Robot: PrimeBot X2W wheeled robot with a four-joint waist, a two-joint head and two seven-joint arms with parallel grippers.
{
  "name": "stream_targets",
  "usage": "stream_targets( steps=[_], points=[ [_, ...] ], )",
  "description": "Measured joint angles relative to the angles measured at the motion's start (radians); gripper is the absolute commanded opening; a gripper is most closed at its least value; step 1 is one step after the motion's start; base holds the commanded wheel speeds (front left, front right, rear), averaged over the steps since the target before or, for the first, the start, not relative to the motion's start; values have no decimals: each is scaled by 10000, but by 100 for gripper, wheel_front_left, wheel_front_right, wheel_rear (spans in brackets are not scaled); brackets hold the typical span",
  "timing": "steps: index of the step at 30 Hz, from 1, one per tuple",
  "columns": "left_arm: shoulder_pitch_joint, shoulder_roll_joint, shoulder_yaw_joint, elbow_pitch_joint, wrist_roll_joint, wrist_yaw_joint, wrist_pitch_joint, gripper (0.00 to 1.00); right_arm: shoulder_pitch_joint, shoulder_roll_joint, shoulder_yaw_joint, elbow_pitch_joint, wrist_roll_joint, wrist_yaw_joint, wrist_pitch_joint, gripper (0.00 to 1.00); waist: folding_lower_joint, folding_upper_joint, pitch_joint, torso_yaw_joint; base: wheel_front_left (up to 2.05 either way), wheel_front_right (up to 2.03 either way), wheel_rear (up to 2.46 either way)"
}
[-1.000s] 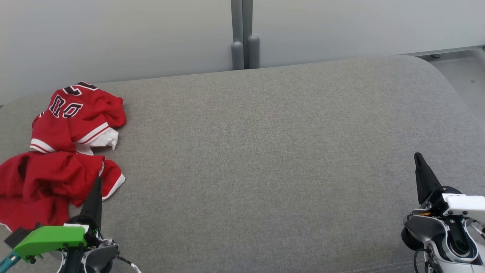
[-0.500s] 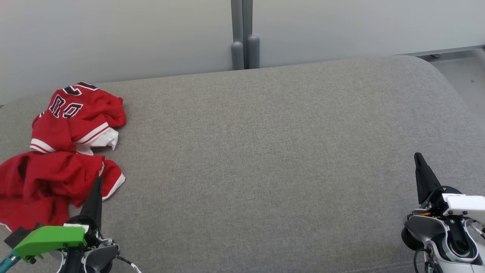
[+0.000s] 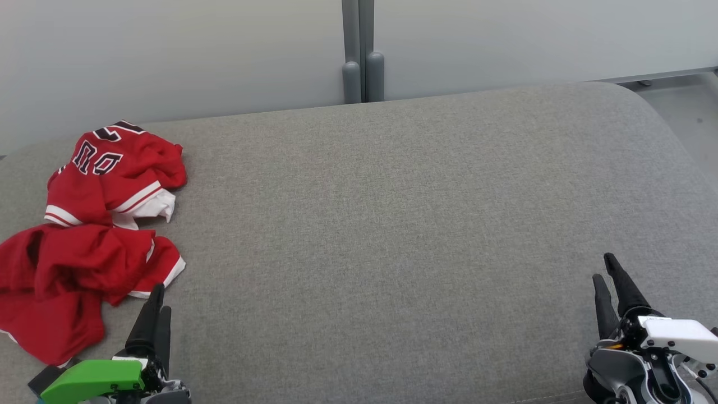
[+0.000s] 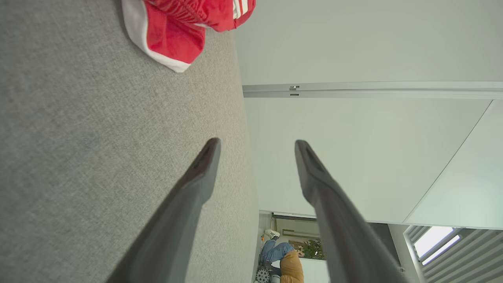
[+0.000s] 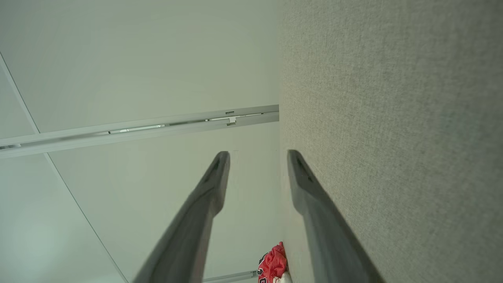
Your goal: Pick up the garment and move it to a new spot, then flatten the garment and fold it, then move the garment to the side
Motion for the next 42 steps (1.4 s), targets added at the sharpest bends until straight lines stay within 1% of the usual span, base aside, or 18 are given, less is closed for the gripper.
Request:
stream_targets(
  steps=[7,10,15,17,19,21,24,25,27,29,30,32,35,39,42],
  points=[
    [-1,-8,-222,-82,88,0,-257,100,4,-2,146,-27,-125,0,-249,100,0,0,-4,-2,0,0,0],
    [-1,-6,-291,-138,207,0,-328,100,4,-6,199,-44,-382,-2,-349,100,0,0,-6,-3,0,0,0],
    [-4,-4,-443,-224,709,4,-562,100,-2,-40,259,-174,-918,-31,-520,100,0,0,-14,-6,0,0,0],
    [-6,2,-495,-278,838,84,-629,100,-15,-56,221,-276,-1189,-92,-587,100,0,0,-18,-8,0,0,0],
    [-8,23,-535,-366,1233,146,-717,100,-30,-59,203,-385,-1498,-96,-660,100,0,0,-22,-11,0,0,0],
    [-14,59,-552,-479,1453,180,-765,100,-65,-61,207,-487,-1783,-186,-709,100,0,0,-25,-13,0,0,0],
    [-20,138,-562,-644,2077,288,-859,100,-92,-86,274,-671,-2299,-190,-794,100,0,0,-29,-15,0,0,0],
    [-28,192,-598,-800,2573,359,-938,100,-101,-144,364,-788,-2754,-219,-876,100,0,0,-30,-16,0,0,0],
    [-54,259,-669,-894,3089,447,-1024,100,-105,-263,454,-911,-3298,-316,-953,100,0,0,-30,-16,0,0,0],
    [-81,309,-754,-1024,3467,533,-1091,100,-107,-341,543,-1039,-3756,-364,-1035,100,0,0,-29,-16,0,0,0],
    [-81,309,-754,-1024,3467,533,-1091,100,-107,-341,543,-1039,-3756,-364,-1035,100,0,0,-29,-16,0,0,0],
    [-110,341,-846,-1149,3916,619,-1147,100,-110,-357,685,-1147,-4144,-441,-1106,100,0,0,-29,-16,0,0,0],
    [-122,380,-957,-1277,4539,725,-1254,100,-111,-364,895,-1281,-4746,-460,-1181,100,0,0,-29,-13,0,0,0],
    [-122,464,-1168,-1475,5352,861,-1415,100,-111,-389,1152,-1409,-5501,-610,-1323,100,0,0,-37,-5,0,0,0],
    [-122,502,-1243,-1534,5965,936,-1486,100,-111,-395,1354,-1505,-6013,-635,-1434,100,0,0,-46,2,0,0,0]
  ],
)
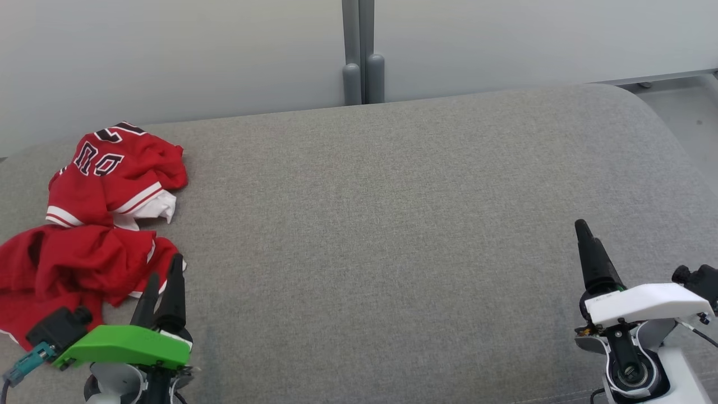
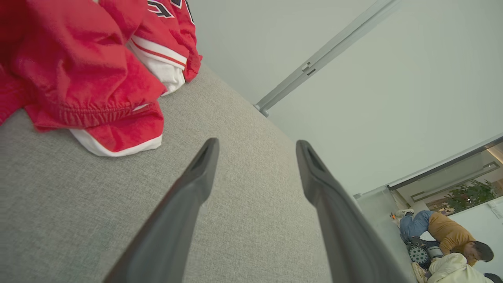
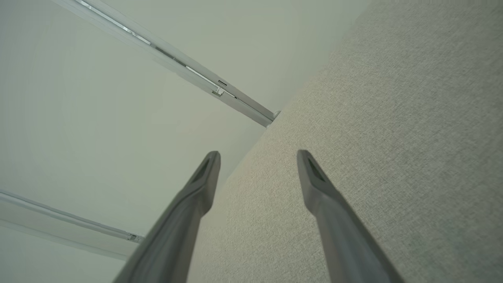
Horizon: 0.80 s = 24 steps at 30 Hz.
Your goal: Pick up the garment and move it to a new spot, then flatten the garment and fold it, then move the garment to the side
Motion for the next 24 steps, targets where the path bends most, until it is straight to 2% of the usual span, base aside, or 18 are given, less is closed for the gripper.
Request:
stream_targets(
  steps=[24],
  points=[
    [488,6,-347,-462,3900,640,-874,100,72,-123,1135,-313,-3848,-604,-813,100,0,0,-168,6,0,0,0]
  ],
)
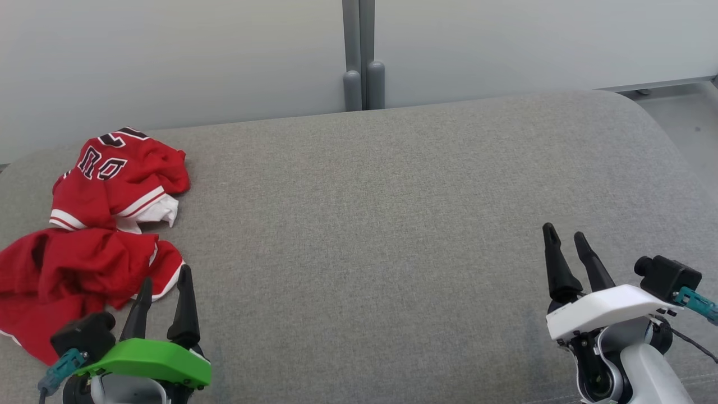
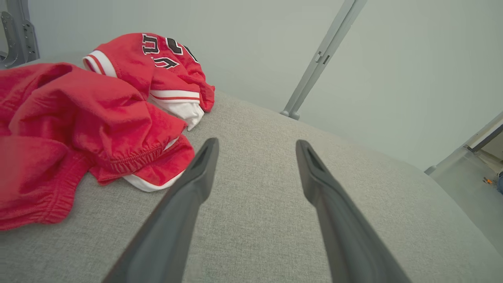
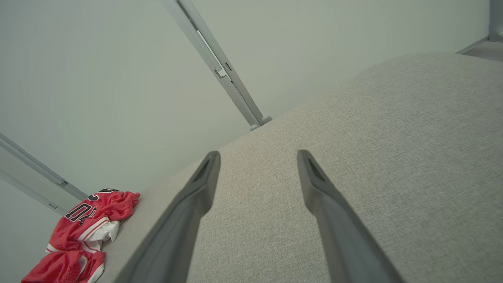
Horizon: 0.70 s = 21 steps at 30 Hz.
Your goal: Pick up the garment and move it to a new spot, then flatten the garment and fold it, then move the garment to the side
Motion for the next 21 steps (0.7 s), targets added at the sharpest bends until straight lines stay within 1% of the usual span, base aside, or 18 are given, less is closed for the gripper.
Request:
stream_targets(
  steps=[7,9,14,15,21],
  points=[
    [100,-2,-159,-140,1014,130,-253,100,115,-13,299,-115,-1011,-98,-219,100,0,0,-34,-12,0,0,0],
    [149,-2,-192,-159,1312,188,-328,100,120,-19,401,-151,-1354,-178,-303,100,0,0,-39,-15,0,0,0],
    [285,-13,-230,-211,1806,276,-487,100,136,-48,610,-230,-2098,-190,-489,100,0,0,-50,-27,0,0,0],
    [293,-13,-234,-238,1958,313,-514,100,137,-54,654,-244,-2228,-268,-514,100,0,0,-52,-29,0,0,0],
    [330,-13,-288,-395,2757,453,-748,100,143,-86,880,-305,-3110,-362,-734,100,0,0,-60,-37,0,0,0]
  ],
)
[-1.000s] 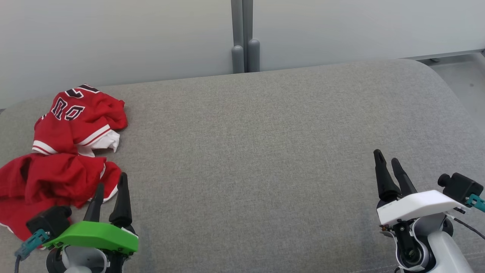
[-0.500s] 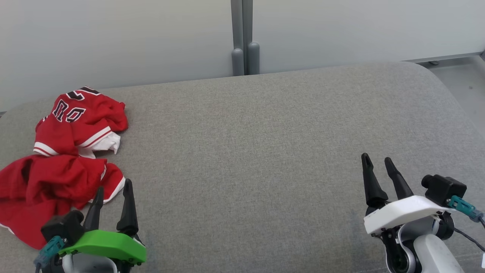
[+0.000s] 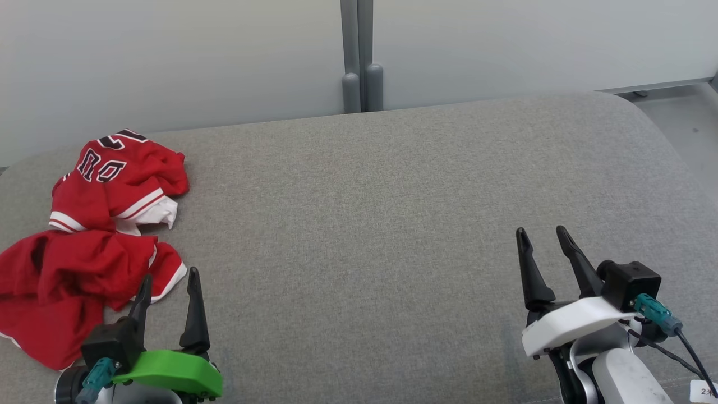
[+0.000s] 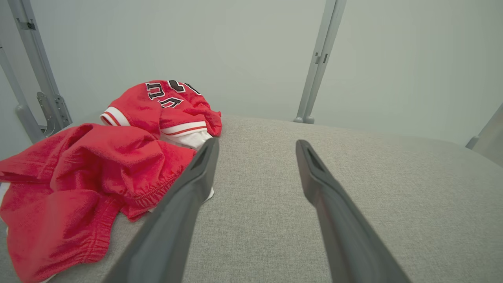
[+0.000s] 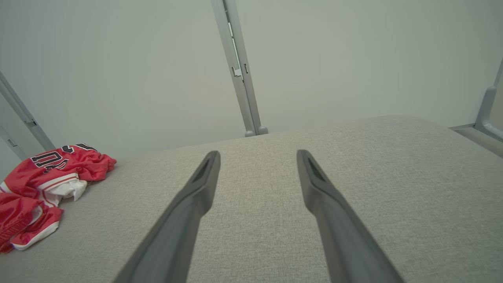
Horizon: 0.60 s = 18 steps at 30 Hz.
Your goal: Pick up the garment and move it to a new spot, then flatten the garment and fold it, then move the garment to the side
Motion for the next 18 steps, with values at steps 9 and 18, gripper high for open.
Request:
stream_targets(
  steps=[9,18],
  points=[
    [142,4,-140,-38,1183,178,-295,100,1,-54,320,-171,-1300,-90,-276,100,0,0,-19,1,0,0,0],
    [215,6,-238,-94,1975,384,-587,100,1,-84,581,-297,-2364,-238,-568,100,0,0,-39,-3,0,0,0]
  ],
)
